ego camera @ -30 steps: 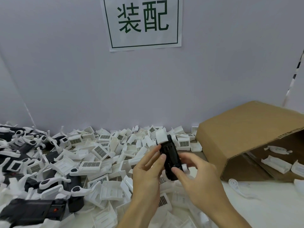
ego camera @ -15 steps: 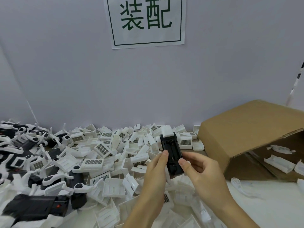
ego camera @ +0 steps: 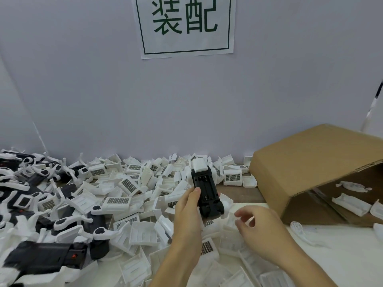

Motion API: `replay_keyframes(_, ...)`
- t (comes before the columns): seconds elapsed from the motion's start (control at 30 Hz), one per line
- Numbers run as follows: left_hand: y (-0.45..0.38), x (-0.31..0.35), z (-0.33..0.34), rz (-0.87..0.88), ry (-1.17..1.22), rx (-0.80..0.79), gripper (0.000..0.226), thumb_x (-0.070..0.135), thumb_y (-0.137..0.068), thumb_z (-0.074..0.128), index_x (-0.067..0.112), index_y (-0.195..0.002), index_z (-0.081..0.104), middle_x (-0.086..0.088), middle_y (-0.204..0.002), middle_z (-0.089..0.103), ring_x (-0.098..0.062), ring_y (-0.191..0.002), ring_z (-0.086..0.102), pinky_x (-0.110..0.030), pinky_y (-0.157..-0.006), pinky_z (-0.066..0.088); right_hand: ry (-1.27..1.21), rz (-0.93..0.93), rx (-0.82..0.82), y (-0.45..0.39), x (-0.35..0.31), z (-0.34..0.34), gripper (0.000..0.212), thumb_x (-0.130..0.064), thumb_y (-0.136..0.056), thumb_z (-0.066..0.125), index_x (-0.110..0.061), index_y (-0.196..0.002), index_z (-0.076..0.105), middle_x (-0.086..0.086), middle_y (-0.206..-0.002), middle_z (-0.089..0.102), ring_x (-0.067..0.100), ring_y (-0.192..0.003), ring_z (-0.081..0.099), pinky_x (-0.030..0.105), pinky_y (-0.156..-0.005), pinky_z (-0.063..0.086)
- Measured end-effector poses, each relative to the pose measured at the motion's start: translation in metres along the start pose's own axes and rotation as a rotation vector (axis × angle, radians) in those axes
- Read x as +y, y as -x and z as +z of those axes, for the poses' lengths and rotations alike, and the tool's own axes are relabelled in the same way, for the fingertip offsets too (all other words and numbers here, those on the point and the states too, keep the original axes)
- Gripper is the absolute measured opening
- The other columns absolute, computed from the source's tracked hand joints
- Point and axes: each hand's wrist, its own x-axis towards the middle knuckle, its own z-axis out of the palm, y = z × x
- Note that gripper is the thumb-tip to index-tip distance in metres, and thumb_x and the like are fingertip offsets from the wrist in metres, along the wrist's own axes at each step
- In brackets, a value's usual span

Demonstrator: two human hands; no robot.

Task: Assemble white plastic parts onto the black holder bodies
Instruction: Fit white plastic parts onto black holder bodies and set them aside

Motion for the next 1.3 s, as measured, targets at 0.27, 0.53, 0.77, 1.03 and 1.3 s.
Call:
replay_keyframes(0.27, 0.001, -0.002, 0.0, 0.011, -0.022, -0.028, 0.03, 0.03, -0.104, 0.046, 0.017, -0.121, 0.067, -0.005, -0.099, 0.079, -0.015, -0.083, 0.073, -0.027, -0.066, 0.053, 0.138, 0.025, -0.13, 0.008, -0.009, 0.003, 0.01, -0.035, -0.091, 0.068, -0.036, -0.081, 0.066, -0.013, -0.087, 0.06, 0.002, -0.081, 0.057, 0.019, -0.069, 0.046)
replay_keyframes(0.53, 0.003, -0.002, 0.001, 0.002, -0.003, 0.009, 0.032, 0.032, -0.103, 0.05, 0.015, -0.124, 0.067, -0.008, -0.109, 0.077, -0.024, -0.098, 0.073, -0.034, -0.073, 0.054, -0.046, 0.065, -0.057, 0.005, -0.009, 0.002, 0.023, -0.037, -0.075, 0.084, -0.029, -0.072, 0.062, -0.011, -0.074, 0.063, 0.004, -0.068, 0.056, 0.023, -0.058, 0.043)
replay_keyframes(0.77, -0.001, -0.005, 0.0, 0.008, 0.02, 0.029, 0.031, 0.035, -0.098, 0.059, 0.022, -0.126, 0.067, -0.009, -0.126, 0.07, -0.034, -0.123, 0.061, -0.052, -0.102, 0.049, -0.251, -0.008, 0.17, 0.002, -0.008, -0.001, 0.014, -0.034, -0.087, 0.072, -0.027, -0.077, 0.066, -0.01, -0.073, 0.067, 0.004, -0.072, 0.06, 0.022, -0.061, 0.046)
replay_keyframes(1.03, 0.002, -0.006, 0.001, 0.035, 0.026, -0.04, 0.025, 0.027, -0.097, 0.063, 0.032, -0.121, 0.066, -0.003, -0.121, 0.073, -0.026, -0.12, 0.065, -0.051, -0.111, 0.043, -0.657, 0.086, 0.385, -0.007, -0.009, -0.004, 0.027, -0.032, -0.104, 0.046, -0.023, -0.088, 0.065, -0.006, -0.079, 0.069, 0.005, -0.073, 0.064, 0.021, -0.064, 0.05)
replay_keyframes(1.3, 0.008, -0.003, 0.004, 0.067, -0.034, -0.056, 0.021, 0.025, -0.099, 0.061, 0.033, -0.117, 0.067, 0.006, -0.107, 0.077, -0.015, -0.107, 0.071, -0.048, -0.107, 0.048, -1.014, 0.161, 0.171, -0.005, -0.016, -0.009, 0.044, -0.041, -0.068, 0.082, -0.017, -0.102, 0.068, -0.008, -0.076, 0.064, 0.008, -0.069, 0.059, 0.031, -0.068, 0.052)
